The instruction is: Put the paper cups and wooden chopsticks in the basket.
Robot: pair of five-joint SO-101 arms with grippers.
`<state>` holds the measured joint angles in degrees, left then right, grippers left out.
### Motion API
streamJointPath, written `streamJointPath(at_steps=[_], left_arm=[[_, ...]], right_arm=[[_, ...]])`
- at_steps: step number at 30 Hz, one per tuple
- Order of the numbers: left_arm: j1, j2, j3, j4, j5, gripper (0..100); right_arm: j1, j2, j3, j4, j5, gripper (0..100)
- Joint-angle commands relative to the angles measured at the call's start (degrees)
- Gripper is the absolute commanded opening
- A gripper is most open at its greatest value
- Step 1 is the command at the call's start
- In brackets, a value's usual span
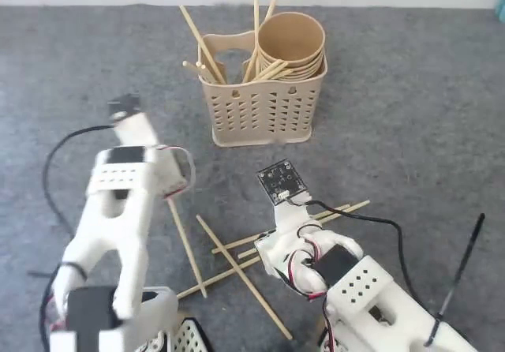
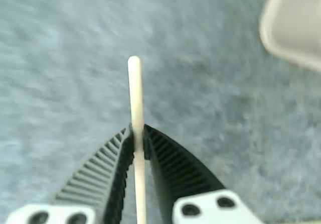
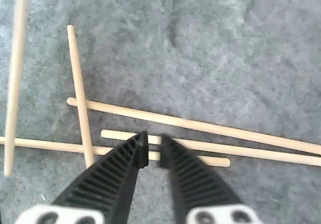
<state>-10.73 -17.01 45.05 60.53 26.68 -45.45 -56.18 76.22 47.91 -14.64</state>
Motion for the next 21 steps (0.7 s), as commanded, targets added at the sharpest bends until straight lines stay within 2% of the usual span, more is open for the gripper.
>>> streamJointPath(at_steps=[1,7,11,14,21], left_arm=[[-7.4,-6.9,-0.5,-1.1,-3.0,1],[-22.3,-13.5,-2.3,-1.6,-3.5,1],[-30.5,-16.6,-4.2,-1.4,-3.3,1],[-32.5,-17.5,-4.2,-1.3,-3.2,1],[-32.5,-17.5,-4.0,-1.6,-3.2,1]], right_arm=[[-1.9,-1.4,-0.8,-1.5,0.7,19.1],[-9.6,-0.5,-1.0,-8.7,-2.2,13.0],[-10.4,9.5,-6.7,-9.4,-2.4,11.7],[-10.4,21.6,-12.8,-9.5,-2.5,11.4],[-10.7,43.1,-26.9,-9.5,-2.5,11.3]])
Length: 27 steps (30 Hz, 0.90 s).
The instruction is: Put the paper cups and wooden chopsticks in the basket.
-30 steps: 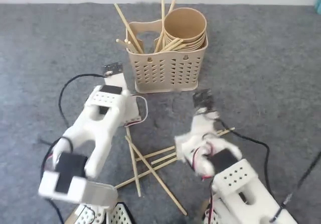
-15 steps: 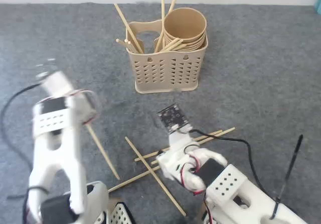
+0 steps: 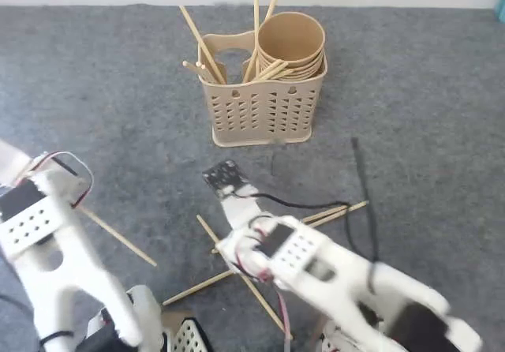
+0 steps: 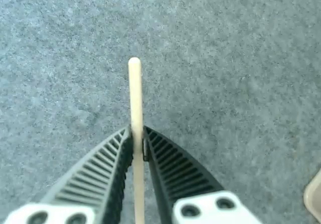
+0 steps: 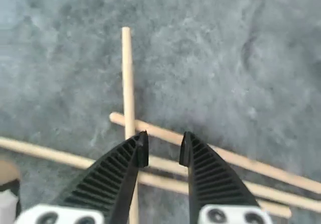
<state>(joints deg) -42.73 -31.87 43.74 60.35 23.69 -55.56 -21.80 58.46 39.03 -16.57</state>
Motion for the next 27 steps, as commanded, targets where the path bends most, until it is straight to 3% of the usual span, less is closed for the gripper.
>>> streamJointPath(at_steps=[1,14,24,27], left_arm=[[-0.5,-2.6,-2.7,-1.4,-0.2,1],[-2.5,-2.8,-0.8,-5.8,1.1,1],[-4.1,-3.0,-0.8,-6.1,3.2,1],[-4.2,-3.0,-0.7,-6.0,3.2,1]], right_arm=[[-0.7,10.1,-10.5,-0.6,-0.5,11.3],[-3.0,2.1,-12.4,2.3,-0.4,11.3],[-4.4,17.0,-15.5,-2.2,-0.2,11.1],[-3.2,17.3,-16.3,-2.2,-0.2,4.3]])
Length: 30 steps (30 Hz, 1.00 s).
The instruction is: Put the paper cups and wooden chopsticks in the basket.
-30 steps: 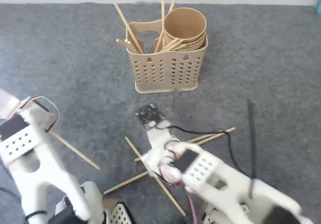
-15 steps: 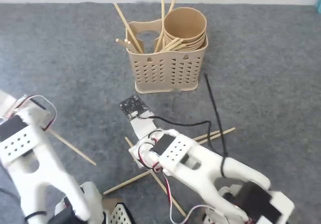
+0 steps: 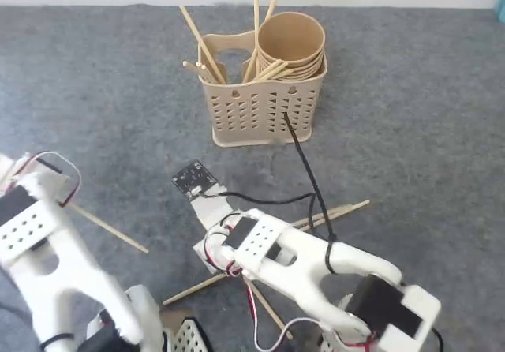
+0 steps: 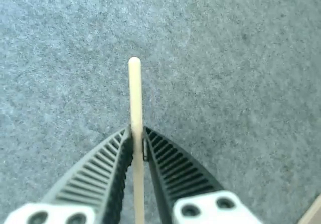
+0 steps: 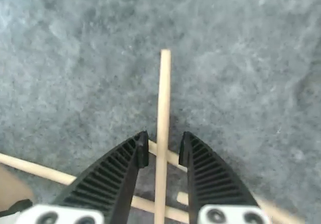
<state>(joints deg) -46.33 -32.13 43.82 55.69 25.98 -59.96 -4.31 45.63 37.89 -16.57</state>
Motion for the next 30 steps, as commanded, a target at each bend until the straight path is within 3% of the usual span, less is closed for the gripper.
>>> streamJointPath(at_steps=[1,11,16,22,25,30], left_arm=[[-0.6,-2.7,-0.7,-1.3,0.9,1],[-0.6,-2.8,-1.1,-1.2,1.1,1],[-0.4,-3.1,-5.2,-2.0,1.1,1],[-0.2,-12.1,-6.2,-10.8,1.1,1],[1.7,-19.8,-6.1,-13.7,0.8,1],[5.9,-30.9,-5.9,-16.8,0.7,1]], right_arm=[[1.5,-1.0,-3.4,-1.0,-0.4,0.2],[3.6,-21.5,1.1,-0.8,0.1,0.8],[6.4,-40.5,0.3,-0.3,8.2,0.8],[10.5,-60.2,-3.7,-0.7,16.2,0.8],[14.5,-64.1,-5.3,-5.1,19.9,0.8],[20.3,-65.1,-5.2,-21.3,23.7,0.8]])
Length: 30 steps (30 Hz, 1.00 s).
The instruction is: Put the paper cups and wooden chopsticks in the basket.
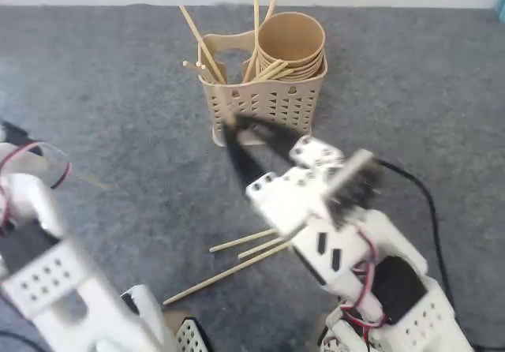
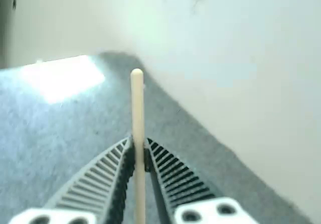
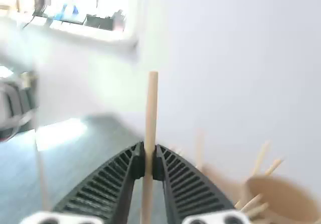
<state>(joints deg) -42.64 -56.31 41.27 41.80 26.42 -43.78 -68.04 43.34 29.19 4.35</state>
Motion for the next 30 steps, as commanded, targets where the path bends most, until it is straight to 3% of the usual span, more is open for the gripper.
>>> streamJointPath(at_steps=[1,5,13,18,23,30], left_arm=[[2.5,-8.4,-3.4,-3.3,0.3,1],[2.7,-12.1,-3.3,-6.0,0.3,1],[5.7,-12.5,-3.3,-27.3,0.5,1],[6.9,-12.5,-3.3,-32.9,0.4,1],[6.7,-12.7,-1.0,-34.7,0.4,1],[6.9,-12.8,7.3,-44.7,0.4,1]], right_arm=[[5.1,-1.4,-2.7,-17.0,2.8,0.8],[8.2,1.0,-2.5,-32.4,2.7,0.8],[12.5,16.8,-2.6,-53.5,2.6,0.8],[13.1,28.6,-2.9,-65.8,2.9,0.8],[13.4,39.1,-5.5,-73.1,3.1,0.8],[16.6,50.1,-8.6,-73.7,3.1,2.0]])
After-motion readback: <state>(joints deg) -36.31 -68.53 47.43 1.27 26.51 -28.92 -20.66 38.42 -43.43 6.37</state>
